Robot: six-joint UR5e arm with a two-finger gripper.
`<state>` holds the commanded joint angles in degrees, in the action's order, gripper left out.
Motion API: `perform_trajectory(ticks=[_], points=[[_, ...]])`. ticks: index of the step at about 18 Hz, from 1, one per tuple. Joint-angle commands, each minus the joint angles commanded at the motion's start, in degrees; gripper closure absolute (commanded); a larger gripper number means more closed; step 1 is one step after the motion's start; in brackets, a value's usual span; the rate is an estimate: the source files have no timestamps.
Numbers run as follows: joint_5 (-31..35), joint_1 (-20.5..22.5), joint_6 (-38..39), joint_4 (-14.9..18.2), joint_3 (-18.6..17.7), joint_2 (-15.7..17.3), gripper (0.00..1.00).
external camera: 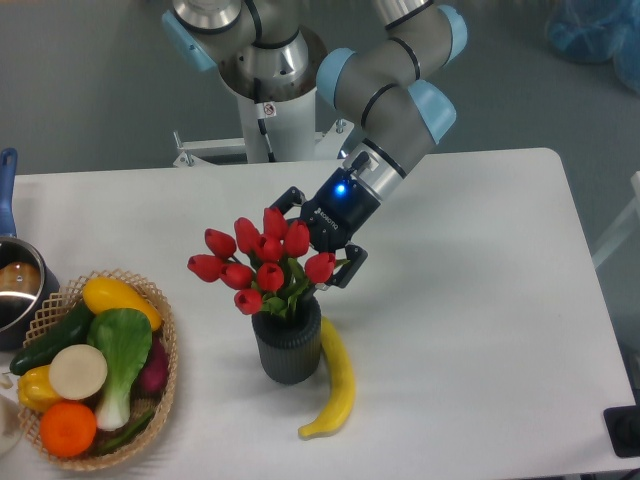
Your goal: Insert the flowers into the vase
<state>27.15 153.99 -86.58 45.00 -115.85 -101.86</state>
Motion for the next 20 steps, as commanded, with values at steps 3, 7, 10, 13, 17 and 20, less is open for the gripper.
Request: perform_trajectory(ticks=[3,7,10,13,17,20], points=[[1.14,-0.18,3.08,0.00,2.37,-0.79,0.00],[3.43,-0.09,3.17,0.00,4.22,-1.76,0.00],[6.41,0.79,3.08,-0.09,5.01,-1.50,0.00],[10.97,2.71,3.08,0.00,5.98,-0.18,0.00],[16.61,7.81,2.99,0.00,6.07,2.19,0.00],[17.05,13.77,3.26,0.09,6.07,4.03,0.00]])
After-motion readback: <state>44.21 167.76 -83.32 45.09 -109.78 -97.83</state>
